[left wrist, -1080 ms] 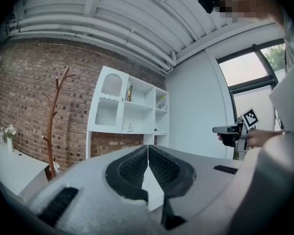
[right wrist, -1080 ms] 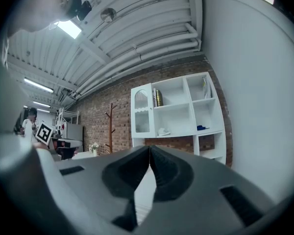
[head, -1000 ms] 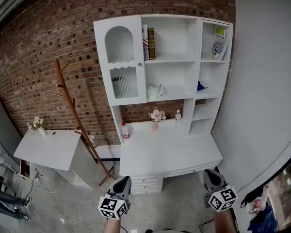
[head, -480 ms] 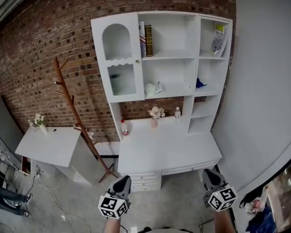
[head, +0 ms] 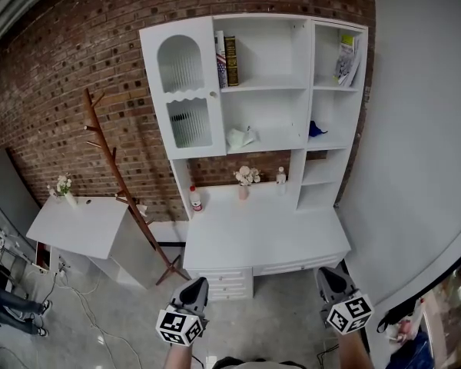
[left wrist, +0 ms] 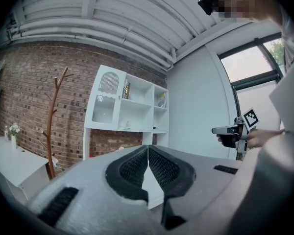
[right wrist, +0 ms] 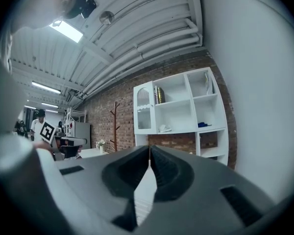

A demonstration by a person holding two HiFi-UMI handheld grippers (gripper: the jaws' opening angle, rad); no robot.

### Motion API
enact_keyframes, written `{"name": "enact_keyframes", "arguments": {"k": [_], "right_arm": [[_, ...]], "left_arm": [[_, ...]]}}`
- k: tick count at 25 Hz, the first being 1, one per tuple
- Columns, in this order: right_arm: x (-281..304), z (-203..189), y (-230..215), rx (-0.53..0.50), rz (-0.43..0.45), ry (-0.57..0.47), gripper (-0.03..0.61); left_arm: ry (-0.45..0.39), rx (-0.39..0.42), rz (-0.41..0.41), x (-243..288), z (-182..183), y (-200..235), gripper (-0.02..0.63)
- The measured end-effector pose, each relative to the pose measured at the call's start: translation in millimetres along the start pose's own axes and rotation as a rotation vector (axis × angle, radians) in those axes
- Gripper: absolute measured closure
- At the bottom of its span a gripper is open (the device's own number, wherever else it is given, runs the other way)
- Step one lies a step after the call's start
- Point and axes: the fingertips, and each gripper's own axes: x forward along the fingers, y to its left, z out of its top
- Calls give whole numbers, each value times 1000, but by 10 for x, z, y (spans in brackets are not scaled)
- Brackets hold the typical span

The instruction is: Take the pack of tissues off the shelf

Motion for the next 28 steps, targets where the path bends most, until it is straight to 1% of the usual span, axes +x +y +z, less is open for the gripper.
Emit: {"name": "enact_keyframes", "arguments": {"k": [5,12,19,28], "right_arm": [[46,-39,-92,5,8,5,546],[172,-45,-134,7,12,14,546],[436,-79,-218,4,1,24,546],[912,-58,-287,-2,-24,36,546]], "left_arm": [[1,-3,9,62,-39,-35,588],[5,-9,22,144,-38,52,588],[8,-12,14,403,-60,237,588],[9,-25,-17,833,-50,594,588]]}}
